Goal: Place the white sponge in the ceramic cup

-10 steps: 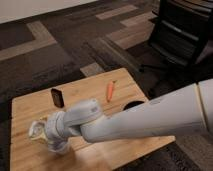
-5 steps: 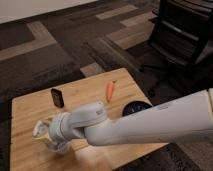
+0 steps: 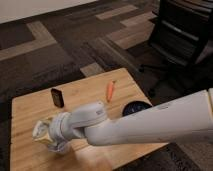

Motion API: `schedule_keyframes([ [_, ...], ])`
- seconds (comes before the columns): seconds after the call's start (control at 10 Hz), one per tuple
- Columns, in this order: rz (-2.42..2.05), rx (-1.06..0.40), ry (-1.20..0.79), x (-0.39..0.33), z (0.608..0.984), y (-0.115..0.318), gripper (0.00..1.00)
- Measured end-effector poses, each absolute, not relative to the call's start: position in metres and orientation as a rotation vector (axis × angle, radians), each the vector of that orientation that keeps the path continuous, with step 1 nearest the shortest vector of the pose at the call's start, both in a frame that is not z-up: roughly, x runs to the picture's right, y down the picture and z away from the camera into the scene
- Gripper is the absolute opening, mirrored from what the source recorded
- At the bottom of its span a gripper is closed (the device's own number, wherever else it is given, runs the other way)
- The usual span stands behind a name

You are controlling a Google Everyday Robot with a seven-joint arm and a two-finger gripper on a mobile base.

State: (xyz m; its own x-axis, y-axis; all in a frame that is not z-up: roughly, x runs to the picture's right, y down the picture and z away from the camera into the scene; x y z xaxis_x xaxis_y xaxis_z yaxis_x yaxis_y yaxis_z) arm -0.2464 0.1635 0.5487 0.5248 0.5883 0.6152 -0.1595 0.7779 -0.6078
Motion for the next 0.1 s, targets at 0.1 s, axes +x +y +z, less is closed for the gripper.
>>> schedule_keyframes([
  [0.1,0.473,-0.523,-0.917,-0.2463,0.5488,0.1635,0.80],
])
